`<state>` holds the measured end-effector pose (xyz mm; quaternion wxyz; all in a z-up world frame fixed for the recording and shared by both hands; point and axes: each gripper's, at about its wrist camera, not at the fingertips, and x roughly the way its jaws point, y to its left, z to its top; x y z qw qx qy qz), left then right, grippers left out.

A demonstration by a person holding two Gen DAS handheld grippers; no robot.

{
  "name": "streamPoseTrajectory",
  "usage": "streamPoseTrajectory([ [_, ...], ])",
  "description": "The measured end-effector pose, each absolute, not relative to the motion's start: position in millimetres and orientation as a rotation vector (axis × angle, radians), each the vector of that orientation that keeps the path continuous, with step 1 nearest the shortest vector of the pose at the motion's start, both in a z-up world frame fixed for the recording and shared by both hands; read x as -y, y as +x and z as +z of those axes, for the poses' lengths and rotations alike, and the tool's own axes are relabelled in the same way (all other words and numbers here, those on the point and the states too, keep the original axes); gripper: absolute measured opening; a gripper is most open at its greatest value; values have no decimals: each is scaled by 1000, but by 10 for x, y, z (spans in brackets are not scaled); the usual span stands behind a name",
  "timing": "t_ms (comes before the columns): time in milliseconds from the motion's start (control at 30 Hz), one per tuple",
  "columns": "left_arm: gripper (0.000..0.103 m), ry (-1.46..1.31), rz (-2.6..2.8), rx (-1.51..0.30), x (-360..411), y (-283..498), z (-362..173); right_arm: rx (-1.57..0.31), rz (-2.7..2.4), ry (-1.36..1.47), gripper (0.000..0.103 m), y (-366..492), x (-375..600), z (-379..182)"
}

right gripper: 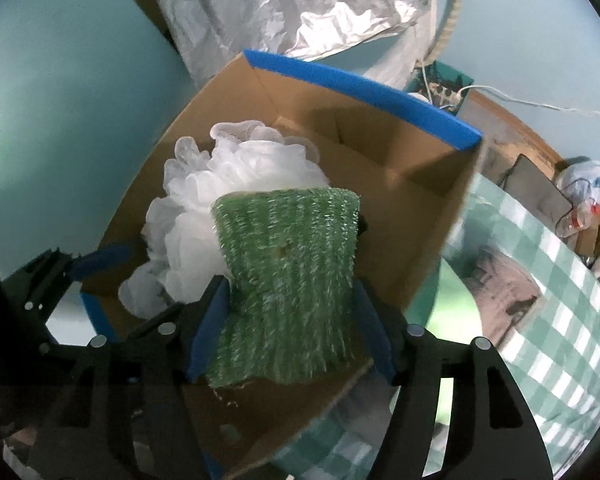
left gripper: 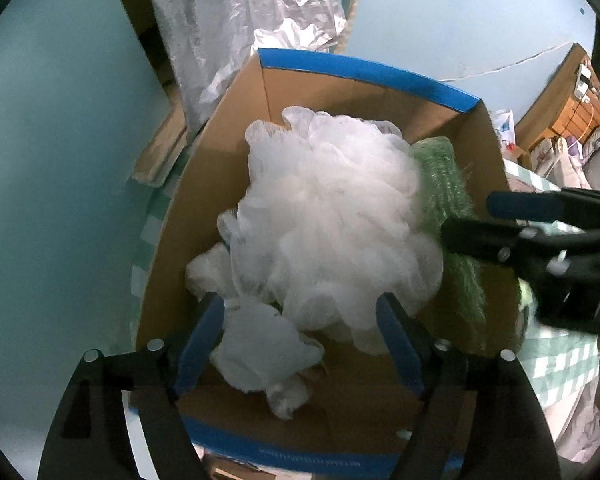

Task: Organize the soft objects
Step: 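Open both tools to drop the scrubber and sock into the box, then move both tools back over the mitten and green cloth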

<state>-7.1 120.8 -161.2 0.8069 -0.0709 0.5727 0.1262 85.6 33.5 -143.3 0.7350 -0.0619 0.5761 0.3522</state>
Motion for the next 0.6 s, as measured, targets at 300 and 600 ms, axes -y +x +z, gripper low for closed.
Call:
streamPoseTrajectory([
  [300, 80, -153, 280, -1210, -1013, -255, -1440, -1226, 785, -113, 65, 828, -84, -1189],
  [600, 80, -132, 263, -1174, -710, -246, -1217, -1191, 790, -121, 65, 804, 180, -1046],
])
